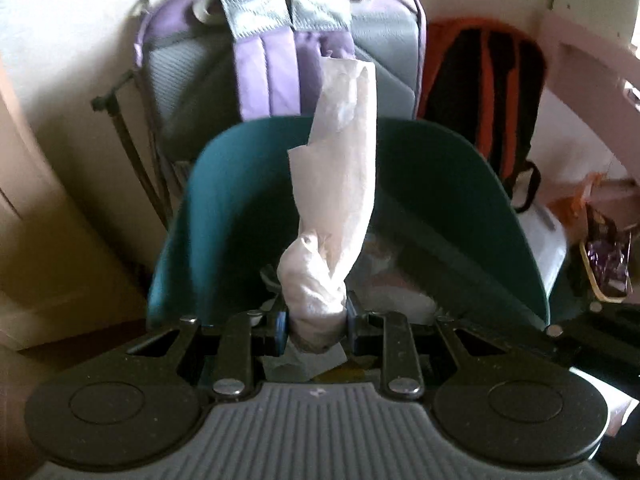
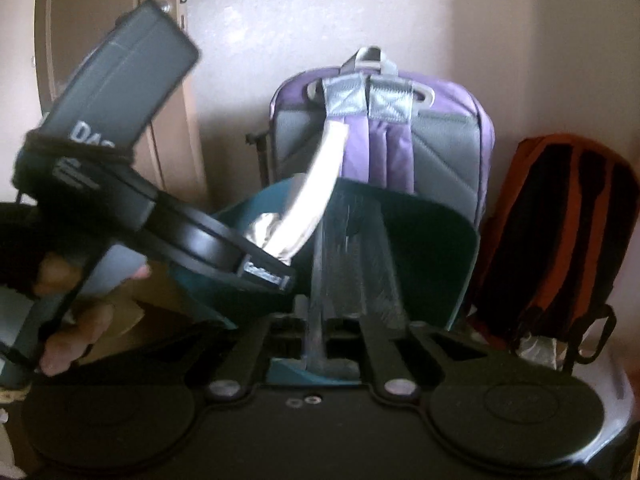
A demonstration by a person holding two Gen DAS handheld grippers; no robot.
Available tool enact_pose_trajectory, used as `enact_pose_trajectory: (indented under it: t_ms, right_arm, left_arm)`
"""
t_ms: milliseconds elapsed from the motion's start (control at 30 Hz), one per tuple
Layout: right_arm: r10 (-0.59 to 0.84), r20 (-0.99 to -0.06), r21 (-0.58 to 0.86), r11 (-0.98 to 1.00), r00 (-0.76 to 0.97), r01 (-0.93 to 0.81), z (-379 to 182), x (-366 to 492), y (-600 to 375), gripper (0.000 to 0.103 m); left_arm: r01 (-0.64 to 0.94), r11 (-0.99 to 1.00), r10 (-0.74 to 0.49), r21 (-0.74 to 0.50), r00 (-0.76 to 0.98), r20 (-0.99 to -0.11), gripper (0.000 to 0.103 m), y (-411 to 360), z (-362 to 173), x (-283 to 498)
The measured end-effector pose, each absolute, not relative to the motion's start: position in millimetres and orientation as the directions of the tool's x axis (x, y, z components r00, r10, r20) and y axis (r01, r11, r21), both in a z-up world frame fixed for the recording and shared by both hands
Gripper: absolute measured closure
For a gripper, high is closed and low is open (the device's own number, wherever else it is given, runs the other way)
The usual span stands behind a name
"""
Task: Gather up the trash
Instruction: 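Open both tools over the wastebasket, dropping the tissue and plastic tray inside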
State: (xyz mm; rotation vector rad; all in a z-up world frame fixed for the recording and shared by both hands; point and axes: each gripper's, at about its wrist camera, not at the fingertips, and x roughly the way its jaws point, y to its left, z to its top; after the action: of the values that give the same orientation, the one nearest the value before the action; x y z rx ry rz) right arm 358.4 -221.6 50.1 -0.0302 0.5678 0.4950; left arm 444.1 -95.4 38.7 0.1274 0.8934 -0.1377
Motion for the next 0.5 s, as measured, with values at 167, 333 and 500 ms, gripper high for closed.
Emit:
enact_pose_trajectory:
  t_ms: [167,333,500]
  right_arm:
    - [0.421,-0.538,0.110,0.894,0.730,-0.434,45,359,-227,0.077]
    - [0.409,-0.530,0.131,0.905,0.743,-0.404,45,357,-237,0.071]
    - [0.412,-0.517,0.152,0.907,0.751,-0.393,49,347,-247,0.060]
  left_arm:
    - [0.151,0.988,-0.069,0.024,0.585,-0.808,0.071,-91,29,449]
    - [0.136,0.991,-0.094,-0.010,0.624,-0.776,0.045,-83,33,435]
    - [0.144,0.989,-0.121,-0.033,0.666,-0.736,0.032,-81,46,413]
